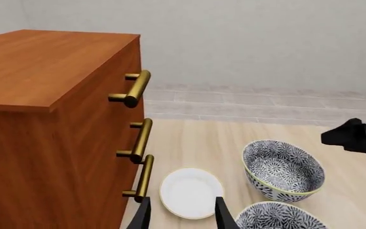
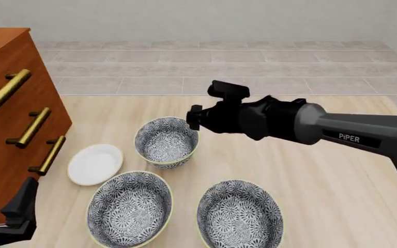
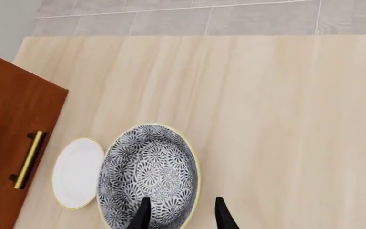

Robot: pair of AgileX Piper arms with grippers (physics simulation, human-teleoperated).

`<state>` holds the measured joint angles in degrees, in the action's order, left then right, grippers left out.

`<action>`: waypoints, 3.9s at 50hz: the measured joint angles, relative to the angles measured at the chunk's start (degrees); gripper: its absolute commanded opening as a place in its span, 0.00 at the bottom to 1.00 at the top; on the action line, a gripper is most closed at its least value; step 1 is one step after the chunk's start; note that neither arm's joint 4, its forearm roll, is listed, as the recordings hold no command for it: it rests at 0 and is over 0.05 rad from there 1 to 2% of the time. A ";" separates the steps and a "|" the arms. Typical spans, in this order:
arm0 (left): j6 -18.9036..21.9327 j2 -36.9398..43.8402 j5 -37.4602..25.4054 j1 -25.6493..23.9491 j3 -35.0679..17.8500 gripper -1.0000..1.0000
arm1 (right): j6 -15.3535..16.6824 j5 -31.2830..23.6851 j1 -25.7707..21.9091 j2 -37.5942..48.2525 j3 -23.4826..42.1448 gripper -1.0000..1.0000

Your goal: Stack the bowl at the front on the bowl in the middle.

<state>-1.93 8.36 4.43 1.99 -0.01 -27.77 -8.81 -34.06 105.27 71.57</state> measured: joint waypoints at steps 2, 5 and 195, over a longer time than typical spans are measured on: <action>0.01 0.29 0.24 0.01 0.00 1.00 | -0.12 -0.01 0.09 0.84 0.31 1.00; 0.01 0.74 0.63 0.07 0.00 1.00 | -0.25 -0.01 0.19 2.08 0.73 1.00; -0.32 -1.68 -1.40 0.08 -0.01 1.00 | 5.13 -8.18 -17.80 -10.85 1.48 0.00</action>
<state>-2.25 6.69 3.02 2.06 -0.02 -22.64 -16.99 -51.85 94.41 73.05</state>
